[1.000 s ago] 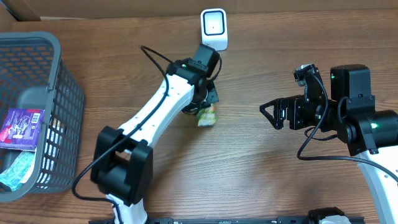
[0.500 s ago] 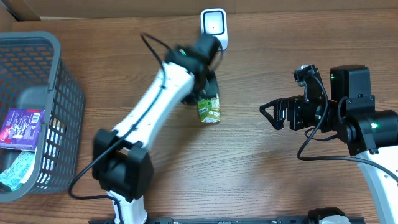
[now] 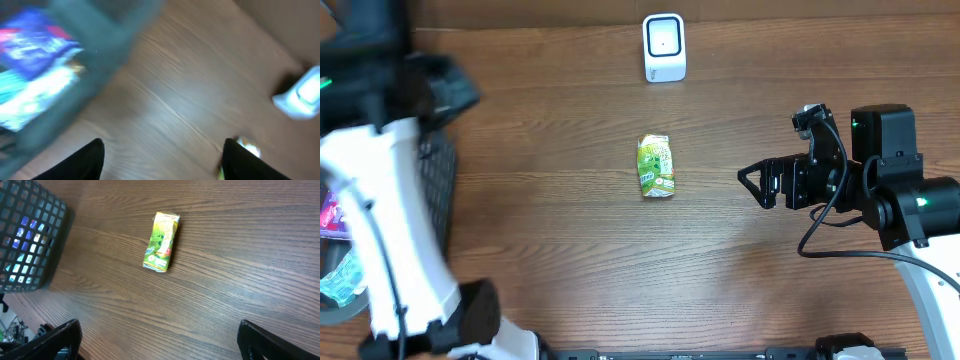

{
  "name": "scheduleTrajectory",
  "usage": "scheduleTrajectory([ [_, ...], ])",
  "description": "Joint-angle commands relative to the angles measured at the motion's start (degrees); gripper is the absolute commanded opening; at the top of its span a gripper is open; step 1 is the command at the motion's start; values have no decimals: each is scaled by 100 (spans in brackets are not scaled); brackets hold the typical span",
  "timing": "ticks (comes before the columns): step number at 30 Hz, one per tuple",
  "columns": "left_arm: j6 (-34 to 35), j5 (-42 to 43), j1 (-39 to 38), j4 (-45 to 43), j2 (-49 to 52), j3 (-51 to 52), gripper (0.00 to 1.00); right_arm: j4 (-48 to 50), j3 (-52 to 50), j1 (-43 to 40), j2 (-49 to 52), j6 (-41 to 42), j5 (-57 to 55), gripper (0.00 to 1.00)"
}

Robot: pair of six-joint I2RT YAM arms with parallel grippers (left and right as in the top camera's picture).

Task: Scan the item barcode
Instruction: 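Carry the green tea carton out and set it on the table centre, then reach into the basket and grasp the white gold-capped tube with left gripper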

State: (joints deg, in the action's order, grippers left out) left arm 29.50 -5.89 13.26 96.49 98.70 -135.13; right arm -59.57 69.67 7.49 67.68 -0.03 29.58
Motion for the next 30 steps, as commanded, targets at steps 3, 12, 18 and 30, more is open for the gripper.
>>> scheduleTrajectory([
  [3,-175,39,1508,22,-774,671,73,26,164,-37,-31,-44,-15,100],
  [12,-164,1193,3904,-1198,-981,2321,77,-17,164,-37,-31,-46,-17,100],
  [18,-356,1241,4227,-2146,-905,3377,78,-98,164,-37,-31,-48,-17,100],
  [30,-2284,1342,4063,-3366,-271,4293,79,-103,164,-37,-31,-48,-17,100],
])
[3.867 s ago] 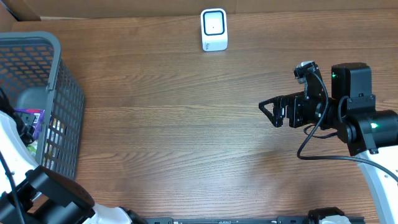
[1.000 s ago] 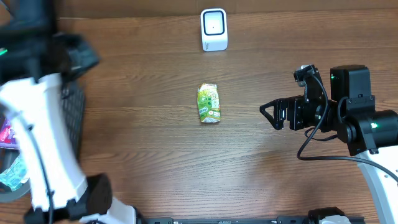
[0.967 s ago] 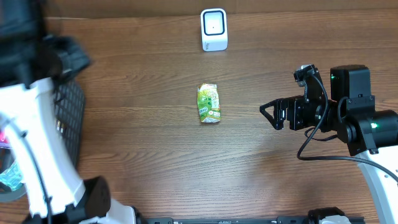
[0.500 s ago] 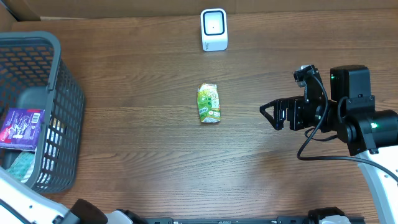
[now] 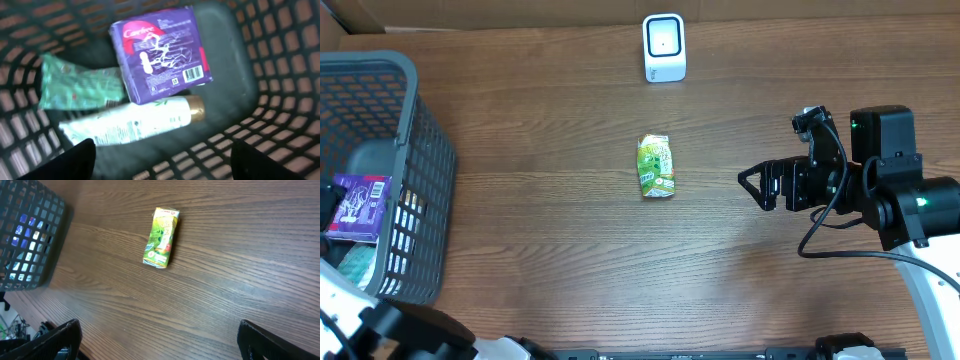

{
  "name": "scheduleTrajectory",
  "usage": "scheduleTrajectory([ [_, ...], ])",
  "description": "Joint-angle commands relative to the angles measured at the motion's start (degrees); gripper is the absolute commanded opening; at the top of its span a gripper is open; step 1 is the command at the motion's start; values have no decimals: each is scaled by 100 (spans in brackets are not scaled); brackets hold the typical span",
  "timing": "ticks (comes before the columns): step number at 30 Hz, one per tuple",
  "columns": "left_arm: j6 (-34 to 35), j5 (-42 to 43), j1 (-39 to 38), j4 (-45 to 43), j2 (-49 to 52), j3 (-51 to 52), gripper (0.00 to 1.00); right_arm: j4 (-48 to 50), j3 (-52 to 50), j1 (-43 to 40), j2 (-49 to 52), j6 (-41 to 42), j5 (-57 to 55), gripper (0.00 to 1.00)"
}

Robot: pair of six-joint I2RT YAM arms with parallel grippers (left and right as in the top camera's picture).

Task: Scan the item barcode
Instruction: 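Reach into the basket and grasp the white gold-capped tube with left gripper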

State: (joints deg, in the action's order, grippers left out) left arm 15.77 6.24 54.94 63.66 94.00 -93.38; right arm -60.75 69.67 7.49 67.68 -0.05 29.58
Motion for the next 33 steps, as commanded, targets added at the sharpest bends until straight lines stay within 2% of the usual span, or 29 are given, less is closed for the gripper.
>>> scheduleTrajectory([
  [1,-1021,129,-127,-133,295,151,79,15,164,-37,-31,-46,-17,100],
  [4,-1143,131,-188,-267,588,212,75,17,164,-37,-31,-46,-22,100],
  [10,-1526,131,-249,-280,1108,229,78,-13,160,-37,42,-44,-170,100],
  [15,-1755,103,-289,-302,1353,326,91,-28,157,-37,151,-44,-173,100],
  [19,-1821,-76,-330,-479,1353,629,95,-26,157,-37,256,-44,-173,100],
  [28,-2251,-140,-452,-1283,1353,1550,96,-20,157,-37,470,-46,-173,100],
  [33,-2245,-719,-481,-1674,1353,1836,97,11,157,-37,472,-46,-173,100],
])
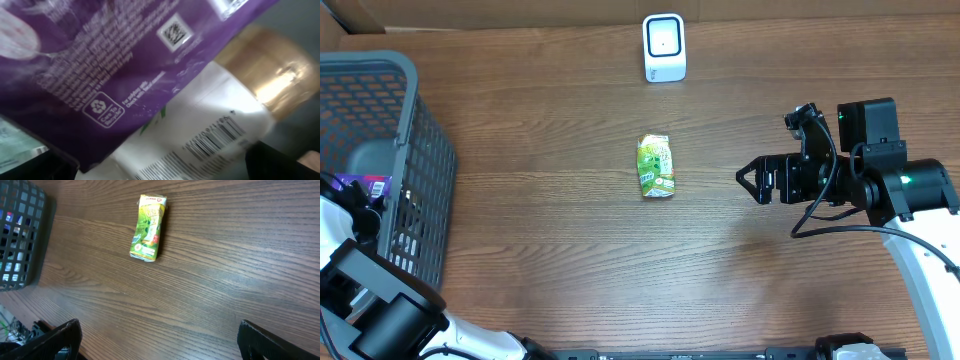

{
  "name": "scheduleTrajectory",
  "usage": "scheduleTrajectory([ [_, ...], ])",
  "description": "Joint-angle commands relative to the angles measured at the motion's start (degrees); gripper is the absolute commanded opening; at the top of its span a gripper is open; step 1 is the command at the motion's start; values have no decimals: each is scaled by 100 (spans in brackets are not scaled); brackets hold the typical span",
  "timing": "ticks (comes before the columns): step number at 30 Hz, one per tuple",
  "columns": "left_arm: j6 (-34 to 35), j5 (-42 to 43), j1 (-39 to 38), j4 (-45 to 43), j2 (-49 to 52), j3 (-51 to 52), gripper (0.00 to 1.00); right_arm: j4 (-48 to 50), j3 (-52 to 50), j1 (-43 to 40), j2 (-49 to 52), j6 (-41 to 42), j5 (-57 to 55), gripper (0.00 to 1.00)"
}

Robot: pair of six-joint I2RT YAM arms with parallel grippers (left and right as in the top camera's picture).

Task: Scan the item barcode
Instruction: 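Reach into the basket and grasp the white gold-capped tube with left gripper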

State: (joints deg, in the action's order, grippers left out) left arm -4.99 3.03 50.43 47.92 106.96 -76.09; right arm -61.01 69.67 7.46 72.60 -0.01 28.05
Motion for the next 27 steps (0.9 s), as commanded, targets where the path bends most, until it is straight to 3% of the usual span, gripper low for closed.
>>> scheduleTrajectory([
  [1,-168,-468,-31,-166,57,140,97,37,157,-35,-20,-48,-20,100],
  [5,-168,-494,-33,-306,57,254,94,61,157,-35,-20,-50,-20,100],
  [10,-162,-466,-33,-385,59,374,72,90,157,-35,-20,-48,-20,100],
  [14,-116,-282,-33,-492,59,531,60,92,157,-35,-20,-48,-20,100],
  [19,-94,149,-33,-623,59,728,29,92,157,-35,-20,-48,-20,100],
  [20,-92,345,-33,-621,59,728,14,92,157,-35,-20,-48,-20,100],
  [21,-92,450,-33,-621,57,726,8,94,157,-35,-20,-48,-20,100],
  [27,-70,715,-33,-435,39,566,4,131,157,-35,-20,-46,-17,100],
])
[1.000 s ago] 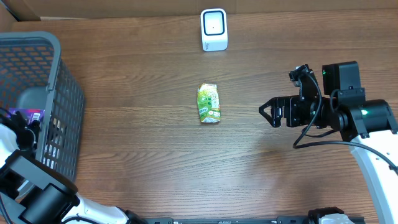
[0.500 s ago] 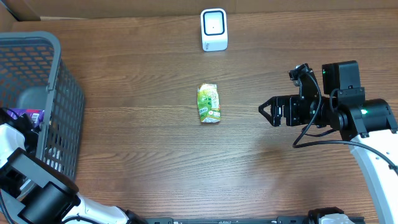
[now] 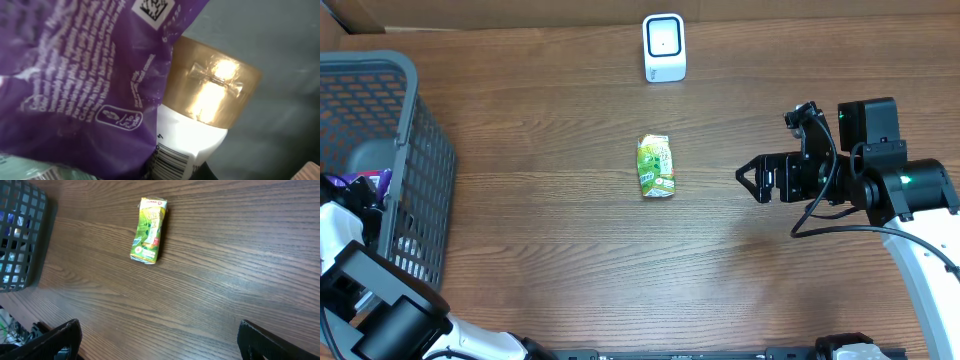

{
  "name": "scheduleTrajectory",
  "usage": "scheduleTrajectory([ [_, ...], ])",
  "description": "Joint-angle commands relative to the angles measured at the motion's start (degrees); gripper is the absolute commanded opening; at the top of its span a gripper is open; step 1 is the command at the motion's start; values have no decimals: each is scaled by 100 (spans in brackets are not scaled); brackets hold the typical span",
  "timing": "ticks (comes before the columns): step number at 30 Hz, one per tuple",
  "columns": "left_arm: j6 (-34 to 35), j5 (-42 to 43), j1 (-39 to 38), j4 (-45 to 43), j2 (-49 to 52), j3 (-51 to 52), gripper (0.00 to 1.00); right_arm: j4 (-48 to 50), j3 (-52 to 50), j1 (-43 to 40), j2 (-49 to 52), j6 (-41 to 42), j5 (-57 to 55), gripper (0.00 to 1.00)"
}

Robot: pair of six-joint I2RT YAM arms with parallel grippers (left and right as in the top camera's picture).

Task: Scan the item barcode
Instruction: 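Reach into the basket and grasp the white gold-capped tube with left gripper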

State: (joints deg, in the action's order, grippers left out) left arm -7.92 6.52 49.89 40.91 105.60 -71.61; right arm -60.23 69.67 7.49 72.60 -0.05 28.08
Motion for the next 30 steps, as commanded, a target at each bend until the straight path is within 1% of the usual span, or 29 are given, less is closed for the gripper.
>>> scheduleTrajectory([
  [1,256,365,22,380,164,17,4,55,157,-37,-20,-42,-20,100],
  [3,501,315,22,721,131,-308,4,55,157,-37,-20,-42,-20,100],
  [6,1045,-11,22,1257,74,-925,4,61,157,-37,-20,-42,-20,100],
  [11,1401,-31,-2,2013,-24,-2247,4,109,157,-37,-20,-39,-17,100],
  [16,1440,-4,-98,2404,-74,-3515,4,120,157,-37,-20,-39,-15,100],
  [26,1429,66,-568,2531,-76,-4975,4,118,157,-37,-20,-39,-17,100],
  [30,1412,378,-903,2771,-98,-5751,5,118,157,-37,-20,-39,-17,100],
])
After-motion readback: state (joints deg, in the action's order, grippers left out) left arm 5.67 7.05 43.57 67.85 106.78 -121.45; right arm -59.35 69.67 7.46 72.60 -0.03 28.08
